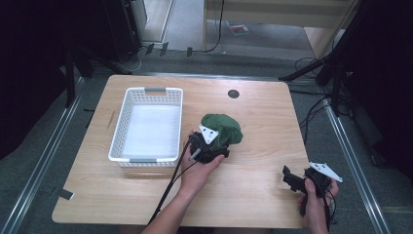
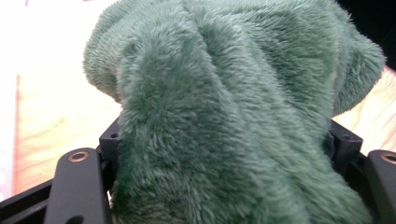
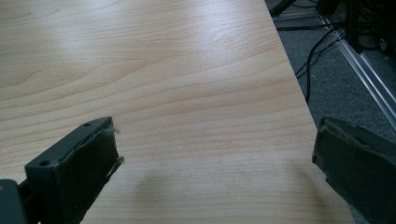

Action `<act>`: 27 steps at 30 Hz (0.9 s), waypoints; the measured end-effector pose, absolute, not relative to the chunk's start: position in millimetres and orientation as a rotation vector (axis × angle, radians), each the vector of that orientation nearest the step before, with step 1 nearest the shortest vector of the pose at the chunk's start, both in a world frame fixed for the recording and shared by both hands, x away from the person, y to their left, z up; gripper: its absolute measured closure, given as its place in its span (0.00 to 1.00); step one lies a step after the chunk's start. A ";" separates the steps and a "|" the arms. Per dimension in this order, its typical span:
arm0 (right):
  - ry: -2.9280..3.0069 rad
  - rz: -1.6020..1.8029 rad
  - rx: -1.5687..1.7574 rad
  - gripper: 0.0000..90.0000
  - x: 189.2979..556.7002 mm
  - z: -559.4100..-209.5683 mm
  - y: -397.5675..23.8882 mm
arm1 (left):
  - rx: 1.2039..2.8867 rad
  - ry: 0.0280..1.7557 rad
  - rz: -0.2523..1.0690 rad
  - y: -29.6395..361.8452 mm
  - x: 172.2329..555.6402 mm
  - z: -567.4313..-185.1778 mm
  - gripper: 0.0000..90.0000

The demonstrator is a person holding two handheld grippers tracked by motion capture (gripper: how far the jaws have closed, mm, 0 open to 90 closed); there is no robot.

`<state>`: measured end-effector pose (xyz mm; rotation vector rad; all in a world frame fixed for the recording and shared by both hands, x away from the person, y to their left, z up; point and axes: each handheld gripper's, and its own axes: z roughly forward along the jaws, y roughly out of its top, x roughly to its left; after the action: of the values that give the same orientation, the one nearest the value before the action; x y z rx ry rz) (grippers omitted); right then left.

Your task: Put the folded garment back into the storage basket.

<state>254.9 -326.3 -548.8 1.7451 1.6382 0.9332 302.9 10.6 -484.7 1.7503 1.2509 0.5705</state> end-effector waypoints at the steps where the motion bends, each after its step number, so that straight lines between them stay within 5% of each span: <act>1: 1.638 0.933 1.745 0.00 254.9 -548.8 -326.2 | 1.739 1.248 0.576 13.9 301.7 -480.8 0.30; 27: 1.637 0.925 1.743 0.00 255.0 -548.8 -326.0 | 1.602 1.299 0.670 95.9 305.7 -434.5 0.30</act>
<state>255.0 -326.0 -548.8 1.7428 1.6367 0.9249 305.7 95.9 -434.5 1.6016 1.2991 0.6704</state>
